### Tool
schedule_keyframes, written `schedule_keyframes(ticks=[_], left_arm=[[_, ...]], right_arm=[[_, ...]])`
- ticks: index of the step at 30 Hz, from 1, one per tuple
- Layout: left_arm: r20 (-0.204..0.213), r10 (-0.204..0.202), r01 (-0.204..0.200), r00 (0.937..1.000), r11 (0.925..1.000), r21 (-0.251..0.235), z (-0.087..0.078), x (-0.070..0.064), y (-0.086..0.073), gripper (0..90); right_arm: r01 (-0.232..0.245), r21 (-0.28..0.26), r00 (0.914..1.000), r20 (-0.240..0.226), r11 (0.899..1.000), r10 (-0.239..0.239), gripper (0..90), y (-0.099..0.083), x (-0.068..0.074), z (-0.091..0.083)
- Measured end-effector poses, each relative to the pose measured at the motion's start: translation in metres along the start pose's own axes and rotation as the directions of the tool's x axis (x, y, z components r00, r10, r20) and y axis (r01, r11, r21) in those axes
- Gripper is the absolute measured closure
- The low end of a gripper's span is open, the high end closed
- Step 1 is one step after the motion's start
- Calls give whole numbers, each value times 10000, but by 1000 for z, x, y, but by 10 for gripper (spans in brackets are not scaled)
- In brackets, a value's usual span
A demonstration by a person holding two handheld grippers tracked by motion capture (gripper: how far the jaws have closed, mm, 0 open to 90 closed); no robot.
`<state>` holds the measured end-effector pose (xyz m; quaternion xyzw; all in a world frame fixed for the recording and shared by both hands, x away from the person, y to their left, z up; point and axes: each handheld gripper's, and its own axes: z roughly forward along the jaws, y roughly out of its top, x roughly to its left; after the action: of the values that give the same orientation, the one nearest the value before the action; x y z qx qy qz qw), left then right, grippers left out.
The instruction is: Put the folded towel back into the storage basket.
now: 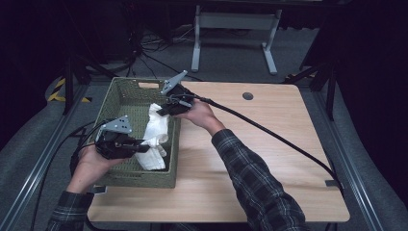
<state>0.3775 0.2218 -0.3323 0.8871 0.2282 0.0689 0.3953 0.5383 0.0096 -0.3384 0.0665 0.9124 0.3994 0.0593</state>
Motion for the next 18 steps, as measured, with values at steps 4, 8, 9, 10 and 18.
schedule_keyframes(ticks=[4,8,9,10,18], left_arm=[[-121,-64,61,9999,9996,-289,2,0,1,476],[-202,-191,178,9996,9979,-618,6,2,2,388],[-210,-226,211,9995,9975,-680,7,2,2,383],[-199,-260,245,9995,9970,-728,7,3,2,373],[-111,-352,342,9993,9959,-832,16,5,4,354]], right_arm=[[-17,21,10000,52,10000,17,804,-1,-3,2],[160,238,9996,219,9996,-165,804,0,-10,4],[181,244,9994,275,9995,-188,804,0,-13,4],[185,241,9994,280,9995,-192,804,-1,-16,4],[194,433,9974,691,9989,-224,799,2,-38,14]])
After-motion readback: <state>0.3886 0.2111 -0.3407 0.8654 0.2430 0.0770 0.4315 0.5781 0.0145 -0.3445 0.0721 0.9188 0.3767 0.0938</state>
